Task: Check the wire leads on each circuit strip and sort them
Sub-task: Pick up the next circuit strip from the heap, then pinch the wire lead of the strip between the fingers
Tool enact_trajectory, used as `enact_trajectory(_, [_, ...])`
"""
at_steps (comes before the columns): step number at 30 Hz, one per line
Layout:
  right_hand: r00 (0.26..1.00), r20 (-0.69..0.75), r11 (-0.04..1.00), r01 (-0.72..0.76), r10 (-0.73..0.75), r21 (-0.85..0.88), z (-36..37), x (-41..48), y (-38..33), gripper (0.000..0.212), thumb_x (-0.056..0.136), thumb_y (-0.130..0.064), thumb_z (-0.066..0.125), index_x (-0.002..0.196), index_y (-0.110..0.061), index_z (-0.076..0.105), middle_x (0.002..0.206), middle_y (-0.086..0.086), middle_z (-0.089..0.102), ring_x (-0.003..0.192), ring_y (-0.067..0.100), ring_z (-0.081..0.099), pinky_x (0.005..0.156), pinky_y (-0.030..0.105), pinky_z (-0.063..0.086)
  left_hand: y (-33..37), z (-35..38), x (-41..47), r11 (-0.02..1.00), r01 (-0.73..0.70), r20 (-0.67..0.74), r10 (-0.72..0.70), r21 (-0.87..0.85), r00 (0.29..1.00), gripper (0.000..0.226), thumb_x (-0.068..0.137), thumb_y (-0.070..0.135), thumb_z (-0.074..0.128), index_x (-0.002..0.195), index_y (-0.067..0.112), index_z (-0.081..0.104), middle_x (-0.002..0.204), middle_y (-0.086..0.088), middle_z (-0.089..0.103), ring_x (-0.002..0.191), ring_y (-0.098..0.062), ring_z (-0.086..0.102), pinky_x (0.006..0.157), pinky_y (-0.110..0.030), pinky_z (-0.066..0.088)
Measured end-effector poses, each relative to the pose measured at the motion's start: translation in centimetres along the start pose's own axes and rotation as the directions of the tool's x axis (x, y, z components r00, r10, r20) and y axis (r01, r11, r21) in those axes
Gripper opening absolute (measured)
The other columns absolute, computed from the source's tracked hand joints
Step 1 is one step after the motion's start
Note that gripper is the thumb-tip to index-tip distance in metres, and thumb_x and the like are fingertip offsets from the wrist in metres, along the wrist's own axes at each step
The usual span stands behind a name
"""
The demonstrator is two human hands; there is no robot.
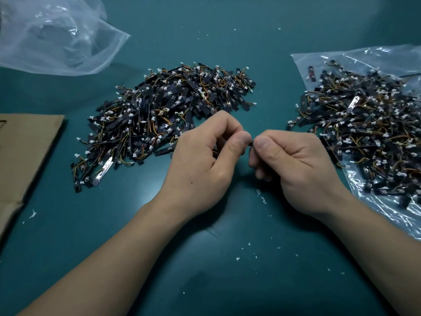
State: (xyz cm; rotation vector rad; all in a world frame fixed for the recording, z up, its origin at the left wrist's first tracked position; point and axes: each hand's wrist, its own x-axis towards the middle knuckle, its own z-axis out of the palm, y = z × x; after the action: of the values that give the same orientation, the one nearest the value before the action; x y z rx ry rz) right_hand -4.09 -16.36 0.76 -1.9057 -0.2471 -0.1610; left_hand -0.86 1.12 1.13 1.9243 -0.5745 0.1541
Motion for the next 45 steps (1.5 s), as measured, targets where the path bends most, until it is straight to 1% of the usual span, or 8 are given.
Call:
enact_trajectory(8, [0.999,-0.026,0.999,-0.032,0.032,0.017,0.3,-0.25,-0.43,0.036,0.105,-0.027,0.049,0.075,-0.019,0.068,0.063,0.0,0.065,0.053,0.015,0.057,0.055,0.022,0.046,0.04,0.08,-0.08,0.999,0.013,0.018,-0.012,-0.05,1.0,0.019,0.101,0.021,0.06,0.083,0.014,0.061,0.07,-0.003,0.061,0.062,-0.019,0.052,0.059,-0.027,0.043])
enact_trajectory(12, [1.0,-0.014,1.0,-0.021,0.022,0.016,0.44,-0.36,-0.84,0.035,0.103,-0.035,0.05,0.077,-0.019,0.067,0.064,0.002,0.064,0.055,0.018,0.058,0.055,0.031,0.048,-0.08,-0.03,-0.27,0.999,0.004,-0.005,-0.004,-0.046,1.0,0.02,0.1,0.024,0.059,0.082,0.016,0.06,0.069,0.0,0.061,0.064,-0.02,0.054,0.061,-0.029,0.044])
enact_trajectory(15, [0.998,-0.02,0.998,-0.058,0.058,0.006,0.12,-0.25,-0.94,0.034,0.102,-0.027,0.052,0.074,-0.016,0.068,0.061,0.004,0.062,0.053,0.015,0.052,0.054,0.026,0.044,-0.14,-0.16,-0.2,1.0,0.006,-0.001,-0.006,-0.026,1.0,0.019,0.1,0.023,0.061,0.081,0.016,0.061,0.07,0.002,0.063,0.065,-0.017,0.057,0.063,-0.029,0.046])
enact_trajectory(19, [0.996,-0.045,0.995,-0.071,0.074,0.074,0.08,-0.67,-0.85,0.035,0.101,-0.023,0.05,0.071,-0.019,0.066,0.057,-0.002,0.06,0.052,0.012,0.051,0.051,0.026,0.044,0.02,0.43,-0.3,0.991,0.045,0.034,-0.041,-0.126,0.999,0.021,0.098,0.027,0.061,0.081,0.015,0.063,0.068,-0.004,0.065,0.062,-0.026,0.057,0.058,-0.032,0.047])
enact_trajectory(24, [0.999,-0.009,0.998,-0.048,0.049,0.036,0.65,-0.4,-0.84,0.03,0.099,-0.023,0.054,0.074,-0.012,0.067,0.059,0.004,0.06,0.051,0.022,0.05,0.051,0.035,0.043,-0.68,-0.27,-0.35,0.988,0.062,0.07,-0.053,-0.144,0.996,0.023,0.099,0.027,0.059,0.079,0.015,0.061,0.062,0.007,0.062,0.053,-0.01,0.051,0.055,-0.023,0.041])
enact_trajectory(30, [0.998,0.015,0.997,-0.056,0.056,0.056,0.47,0.15,-0.59,0.025,0.099,-0.021,0.054,0.079,-0.015,0.069,0.062,-0.002,0.065,0.052,0.009,0.051,0.052,0.021,0.043,-0.87,-0.32,-0.11,0.971,0.076,0.035,-0.069,-0.229,0.997,0.02,0.099,0.022,0.062,0.081,0.013,0.062,0.064,0.004,0.062,0.054,-0.005,0.048,0.055,-0.019,0.04])
enact_trajectory(38, [0.996,0.051,0.994,-0.083,0.08,0.073,0.38,0.11,-0.5,0.024,0.099,-0.024,0.052,0.084,-0.016,0.069,0.066,-0.001,0.068,0.052,0.013,0.054,0.052,0.023,0.045,-0.82,-0.28,0.05,0.961,0.093,0.033,-0.088,-0.259,0.996,0.021,0.098,0.022,0.062,0.078,0.014,0.063,0.062,0.002,0.063,0.053,-0.003,0.048,0.056,-0.017,0.041])
enact_trajectory(45, [0.997,0.025,0.993,-0.072,0.07,0.095,0.25,-0.11,-0.59,0.025,0.098,-0.022,0.055,0.08,-0.015,0.072,0.066,0.001,0.07,0.051,0.012,0.054,0.049,0.023,0.045,-0.54,-0.36,-0.09,0.952,0.119,0.062,-0.106,-0.281,0.992,0.023,0.097,0.024,0.061,0.077,0.013,0.061,0.061,-0.004,0.062,0.054,-0.009,0.05,0.054,-0.028,0.043])
